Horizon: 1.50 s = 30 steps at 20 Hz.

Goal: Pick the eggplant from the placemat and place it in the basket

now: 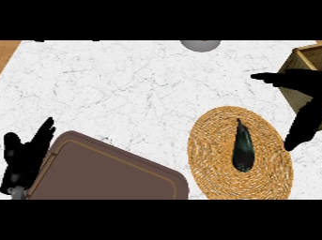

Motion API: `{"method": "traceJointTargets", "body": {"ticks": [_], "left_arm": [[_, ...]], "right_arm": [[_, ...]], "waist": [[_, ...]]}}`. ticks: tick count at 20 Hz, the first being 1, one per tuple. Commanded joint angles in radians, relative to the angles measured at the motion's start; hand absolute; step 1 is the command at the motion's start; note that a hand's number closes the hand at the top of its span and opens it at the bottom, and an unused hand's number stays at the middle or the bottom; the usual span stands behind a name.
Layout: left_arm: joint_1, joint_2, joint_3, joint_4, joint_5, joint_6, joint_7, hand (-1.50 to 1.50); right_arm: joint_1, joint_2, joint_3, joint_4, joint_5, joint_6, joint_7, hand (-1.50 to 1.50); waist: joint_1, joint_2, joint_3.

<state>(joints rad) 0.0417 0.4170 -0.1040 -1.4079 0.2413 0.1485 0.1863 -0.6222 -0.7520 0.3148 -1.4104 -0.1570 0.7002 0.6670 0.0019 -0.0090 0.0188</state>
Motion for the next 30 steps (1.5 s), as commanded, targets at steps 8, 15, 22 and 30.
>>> {"method": "traceJointTargets", "body": {"ticks": [8,15,22,30], "left_arm": [[0.068,-0.066,-0.048,0.007,-0.011,-0.019,0.06,0.0],[0.051,-0.088,-0.045,0.039,-0.014,-0.049,0.064,0.0],[0.039,-0.113,-0.034,0.04,-0.052,-0.018,0.068,0.0],[0.021,-0.138,-0.039,0.083,-0.078,-0.033,0.055,0.0]], "right_arm": [[0.121,0.063,0.019,-0.021,0.147,-0.069,-0.099,-1.5],[0.138,0.094,0.01,-0.023,0.192,-0.087,-0.111,-1.5],[0.188,0.14,0.041,-0.054,0.254,-0.111,-0.132,-1.5],[0.171,0.151,0.076,0.052,0.318,-0.059,-0.164,-1.5]], "waist": [[0.004,0.01,-0.018],[0.001,0.011,-0.019],[-0.005,0.009,-0.019],[-0.005,0.014,-0.02]]}}
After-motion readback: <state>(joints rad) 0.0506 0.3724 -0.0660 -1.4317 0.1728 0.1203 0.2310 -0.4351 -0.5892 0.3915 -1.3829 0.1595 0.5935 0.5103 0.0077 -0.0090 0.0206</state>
